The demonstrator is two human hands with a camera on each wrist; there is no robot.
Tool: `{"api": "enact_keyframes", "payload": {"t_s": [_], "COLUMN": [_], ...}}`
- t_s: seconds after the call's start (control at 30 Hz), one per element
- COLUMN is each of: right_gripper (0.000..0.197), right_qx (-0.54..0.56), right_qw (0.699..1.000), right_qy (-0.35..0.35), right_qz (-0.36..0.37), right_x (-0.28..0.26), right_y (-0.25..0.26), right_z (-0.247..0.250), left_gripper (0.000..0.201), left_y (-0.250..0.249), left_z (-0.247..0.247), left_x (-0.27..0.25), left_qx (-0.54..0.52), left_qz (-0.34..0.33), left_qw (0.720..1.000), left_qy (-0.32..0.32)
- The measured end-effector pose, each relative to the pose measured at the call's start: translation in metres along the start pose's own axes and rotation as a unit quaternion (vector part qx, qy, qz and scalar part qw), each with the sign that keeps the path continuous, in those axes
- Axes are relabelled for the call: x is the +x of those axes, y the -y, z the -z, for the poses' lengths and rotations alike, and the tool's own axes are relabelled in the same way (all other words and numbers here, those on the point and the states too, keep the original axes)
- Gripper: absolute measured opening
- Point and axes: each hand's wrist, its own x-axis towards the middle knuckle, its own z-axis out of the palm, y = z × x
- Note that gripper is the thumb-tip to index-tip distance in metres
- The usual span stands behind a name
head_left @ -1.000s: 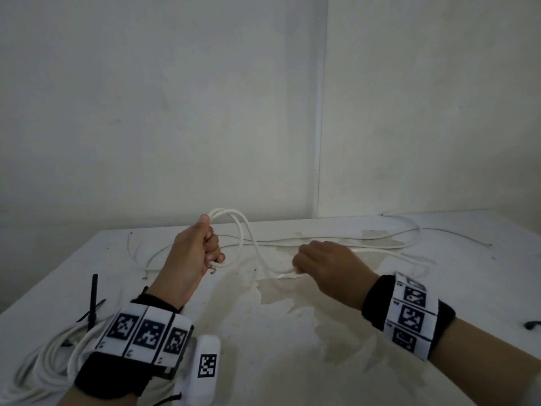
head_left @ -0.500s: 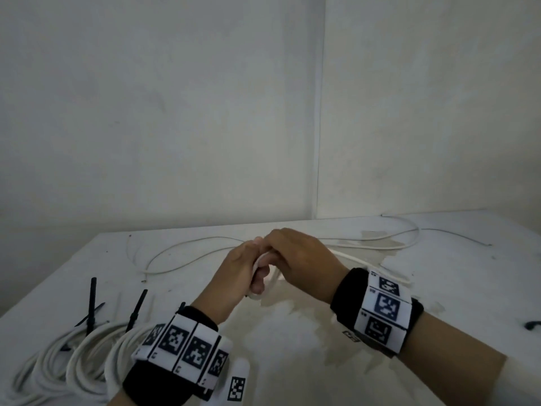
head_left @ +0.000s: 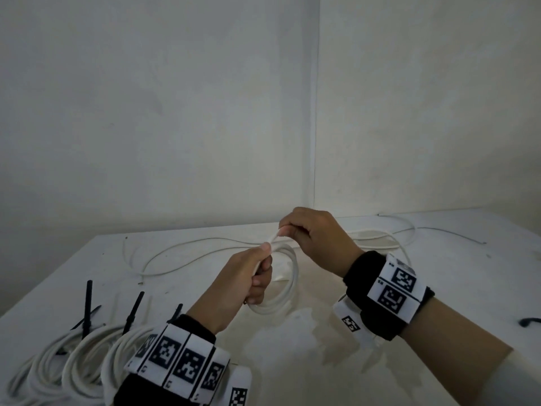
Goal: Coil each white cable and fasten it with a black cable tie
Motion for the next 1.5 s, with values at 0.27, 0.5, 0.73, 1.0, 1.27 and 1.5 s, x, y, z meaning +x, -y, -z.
{"api": "enact_keyframes", "payload": {"t_s": [0.27,0.5,0.73,1.0,1.27,1.5], "right_gripper": [0.025,0.024,0.040,0.032,0.028,0.026], "right_qx": [-0.031,-0.042,0.103,0.204,0.134,0.132], "right_qw": [0.999,0.998,0.973,0.948,0.963,0.966], "right_qy": [-0.023,-0.056,0.116,0.140,0.150,0.124], "right_qz": [0.006,-0.004,-0.172,-0.201,-0.181,-0.184], "right_x": [0.008,0.012,-0.014,-0.014,-0.006,-0.008], "right_y": [-0.001,-0.001,0.013,0.020,0.007,0.009], "right_z": [0.008,0.021,0.015,0.013,0.011,0.011], "left_gripper": [0.043,0.045,0.046,0.048,0.038,0.038], "left_y": [-0.002,-0.007,-0.005,0.006,0.010,0.006], "left_z": [-0.003,-0.009,-0.005,0.009,0.011,0.003], "left_x": [0.001,0.005,0.008,0.005,0.000,0.009], "left_qx": [-0.046,-0.072,-0.149,-0.090,-0.067,-0.058], "left_qz": [-0.004,-0.016,-0.027,-0.032,-0.025,-0.033], "left_qw": [0.999,0.997,0.988,0.995,0.997,0.996], "left_qy": [0.012,0.021,-0.027,-0.024,-0.014,-0.058]}}
